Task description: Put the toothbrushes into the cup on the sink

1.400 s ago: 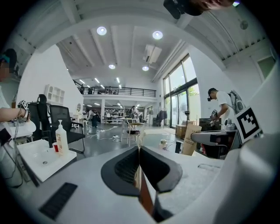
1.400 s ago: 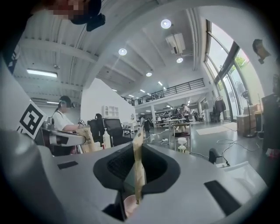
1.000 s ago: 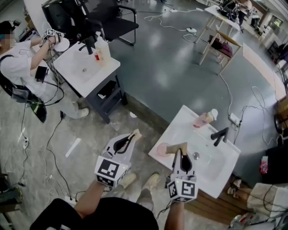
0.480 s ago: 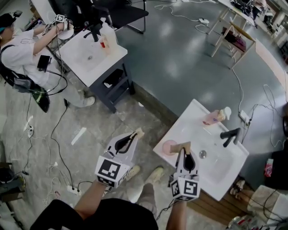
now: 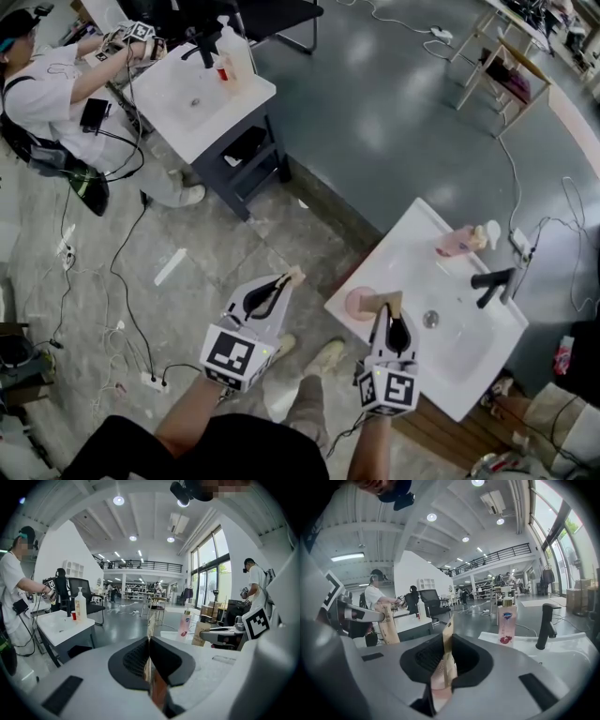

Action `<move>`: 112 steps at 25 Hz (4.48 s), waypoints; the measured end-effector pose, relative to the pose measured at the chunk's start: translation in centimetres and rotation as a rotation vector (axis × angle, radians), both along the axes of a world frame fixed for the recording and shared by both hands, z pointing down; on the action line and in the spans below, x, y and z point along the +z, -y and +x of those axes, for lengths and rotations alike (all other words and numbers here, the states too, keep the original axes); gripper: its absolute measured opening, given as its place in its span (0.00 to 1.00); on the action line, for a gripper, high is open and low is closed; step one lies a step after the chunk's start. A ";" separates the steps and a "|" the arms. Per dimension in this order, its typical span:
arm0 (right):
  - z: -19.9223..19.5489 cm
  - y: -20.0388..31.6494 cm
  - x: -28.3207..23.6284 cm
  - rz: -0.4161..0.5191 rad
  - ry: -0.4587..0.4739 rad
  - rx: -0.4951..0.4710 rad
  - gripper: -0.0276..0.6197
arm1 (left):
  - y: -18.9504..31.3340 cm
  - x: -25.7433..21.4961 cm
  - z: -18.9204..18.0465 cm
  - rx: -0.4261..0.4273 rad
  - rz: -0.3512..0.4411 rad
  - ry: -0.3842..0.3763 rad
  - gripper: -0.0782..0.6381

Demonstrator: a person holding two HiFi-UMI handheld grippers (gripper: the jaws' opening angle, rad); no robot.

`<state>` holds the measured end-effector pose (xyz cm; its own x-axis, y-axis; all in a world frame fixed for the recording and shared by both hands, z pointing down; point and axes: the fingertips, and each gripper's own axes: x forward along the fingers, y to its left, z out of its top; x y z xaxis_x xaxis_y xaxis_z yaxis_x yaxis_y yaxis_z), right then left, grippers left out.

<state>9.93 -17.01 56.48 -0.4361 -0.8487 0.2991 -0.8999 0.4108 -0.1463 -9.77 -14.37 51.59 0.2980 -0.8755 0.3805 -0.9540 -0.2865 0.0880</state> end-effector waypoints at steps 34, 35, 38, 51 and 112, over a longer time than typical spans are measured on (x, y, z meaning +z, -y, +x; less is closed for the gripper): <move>-0.8 -0.5 0.2 0.002 -0.017 -0.048 0.42 | -1.6 0.0 0.5 -0.011 -0.019 -0.014 0.12; -0.7 -0.5 -0.1 0.005 -0.017 -0.046 0.42 | -1.6 -0.3 0.5 -0.009 -0.011 -0.012 0.12; -0.8 -0.6 -1.2 0.015 -0.021 -0.036 0.42 | -1.3 -1.6 0.4 -0.002 0.018 -0.005 0.12; 1.4 -1.7 -8.8 0.138 -0.044 0.050 0.33 | -0.2 -9.1 3.1 0.094 0.158 -0.023 0.12; 9.8 -5.6 -11.2 0.161 -0.059 0.293 0.04 | 0.9 -8.0 13.1 0.353 0.139 -0.060 0.12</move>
<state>19.68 -11.45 45.25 -0.1526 -0.9739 0.1683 -0.9881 0.1470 -0.0450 3.29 -15.26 43.62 0.6083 -0.7570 0.2386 -0.7890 -0.6094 0.0778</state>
